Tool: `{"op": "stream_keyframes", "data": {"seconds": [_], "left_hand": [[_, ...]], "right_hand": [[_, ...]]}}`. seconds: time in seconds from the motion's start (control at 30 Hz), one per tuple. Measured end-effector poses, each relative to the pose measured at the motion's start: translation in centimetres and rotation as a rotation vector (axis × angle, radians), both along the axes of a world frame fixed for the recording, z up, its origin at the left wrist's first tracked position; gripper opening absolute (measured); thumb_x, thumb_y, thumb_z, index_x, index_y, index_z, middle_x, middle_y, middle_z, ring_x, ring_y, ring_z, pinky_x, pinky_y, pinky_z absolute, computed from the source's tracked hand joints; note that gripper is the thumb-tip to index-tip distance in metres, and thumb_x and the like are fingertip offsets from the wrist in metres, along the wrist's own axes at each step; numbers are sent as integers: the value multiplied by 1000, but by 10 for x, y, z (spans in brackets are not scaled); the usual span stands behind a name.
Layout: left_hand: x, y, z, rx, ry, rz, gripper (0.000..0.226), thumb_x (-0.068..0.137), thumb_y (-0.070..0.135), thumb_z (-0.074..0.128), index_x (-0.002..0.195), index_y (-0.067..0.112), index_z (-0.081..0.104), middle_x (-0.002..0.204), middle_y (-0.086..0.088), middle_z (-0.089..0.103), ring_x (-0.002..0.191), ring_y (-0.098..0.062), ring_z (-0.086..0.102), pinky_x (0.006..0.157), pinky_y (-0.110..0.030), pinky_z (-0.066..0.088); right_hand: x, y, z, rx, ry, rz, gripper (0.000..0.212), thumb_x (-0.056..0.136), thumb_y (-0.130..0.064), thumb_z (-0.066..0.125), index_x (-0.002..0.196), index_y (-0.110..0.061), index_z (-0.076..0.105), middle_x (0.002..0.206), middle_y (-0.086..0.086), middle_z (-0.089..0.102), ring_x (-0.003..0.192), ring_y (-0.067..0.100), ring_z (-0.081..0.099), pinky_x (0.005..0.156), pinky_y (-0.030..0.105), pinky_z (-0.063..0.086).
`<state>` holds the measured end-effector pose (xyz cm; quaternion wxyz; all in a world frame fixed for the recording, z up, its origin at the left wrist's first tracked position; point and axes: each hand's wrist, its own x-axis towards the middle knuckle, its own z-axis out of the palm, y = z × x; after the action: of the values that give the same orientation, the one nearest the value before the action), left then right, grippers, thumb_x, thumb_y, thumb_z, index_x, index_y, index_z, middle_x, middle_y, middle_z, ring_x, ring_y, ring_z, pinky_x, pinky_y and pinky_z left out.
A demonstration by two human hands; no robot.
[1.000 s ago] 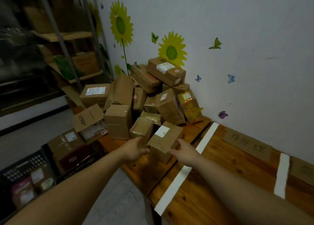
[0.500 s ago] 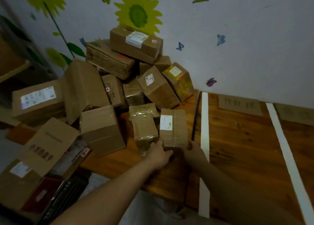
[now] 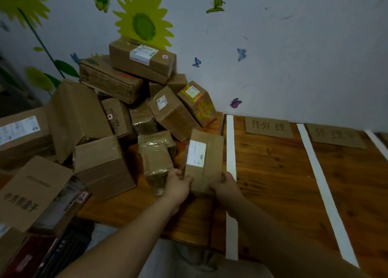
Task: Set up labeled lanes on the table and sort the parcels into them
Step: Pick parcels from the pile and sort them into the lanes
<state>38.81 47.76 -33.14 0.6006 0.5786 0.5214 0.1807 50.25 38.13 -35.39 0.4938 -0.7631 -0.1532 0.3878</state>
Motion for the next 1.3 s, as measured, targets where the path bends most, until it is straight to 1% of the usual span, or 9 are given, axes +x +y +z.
{"op": "stream_keyframes", "data": {"seconds": [0.17,0.3,0.43,0.5,0.6,0.73,0.8,1.03,1.3], "left_hand": [[7,-13,43,-19,-172,-109,48,77,30,72,116,38,46,122,-5,53,106,-27,59,83,-43,55],[19,-30,84,26,-331,-156,51,74,15,75,103,44,44,119,-1,53,98,-20,61,65,-29,55],[26,-50,130,241,-159,-331,62,71,20,78,113,45,41,116,13,46,97,-13,55,66,-29,56],[29,-56,153,320,-63,-441,65,70,20,79,117,44,40,115,14,43,94,-9,52,61,-21,52],[35,-66,177,403,-20,-508,68,69,19,80,121,41,43,119,10,43,98,-9,51,61,-16,49],[52,-78,188,564,-162,-176,66,80,33,71,137,30,38,141,3,31,119,-15,42,87,-26,47],[58,-80,197,409,-326,83,68,82,37,68,140,24,35,140,-1,37,109,-14,47,77,-23,47],[57,-57,208,345,-536,-154,62,86,-3,60,134,32,43,125,4,50,93,-4,56,54,-15,52],[67,-70,193,468,-561,-355,62,85,-6,58,126,36,37,126,9,45,107,-4,51,68,-13,53]], "right_hand": [[25,-26,64,229,31,96,66,79,-1,69,113,-49,38,107,-6,63,93,12,64,55,18,54],[46,-53,108,255,18,163,72,80,-4,70,136,-32,35,113,-3,63,93,6,63,54,15,52],[80,-77,164,375,-168,31,99,79,-10,75,149,-38,11,145,3,40,127,20,46,87,43,55],[100,-91,190,367,-200,-25,90,83,-22,73,150,-36,16,155,5,26,135,30,37,100,54,46],[114,-113,208,314,-182,33,46,91,-37,60,134,-25,47,137,6,52,113,24,56,93,48,51],[108,-123,215,258,-157,-41,56,90,-62,43,129,-21,45,126,6,54,118,26,49,100,52,41],[103,-123,219,229,-155,-58,64,89,-67,39,130,-19,47,125,6,55,120,27,48,104,52,37],[95,-135,228,434,-210,-193,36,81,-9,67,108,-24,47,112,2,60,93,16,61,70,29,50],[71,-162,220,418,-243,-362,46,83,11,56,122,-9,41,114,8,60,106,25,61,89,42,54]]}}
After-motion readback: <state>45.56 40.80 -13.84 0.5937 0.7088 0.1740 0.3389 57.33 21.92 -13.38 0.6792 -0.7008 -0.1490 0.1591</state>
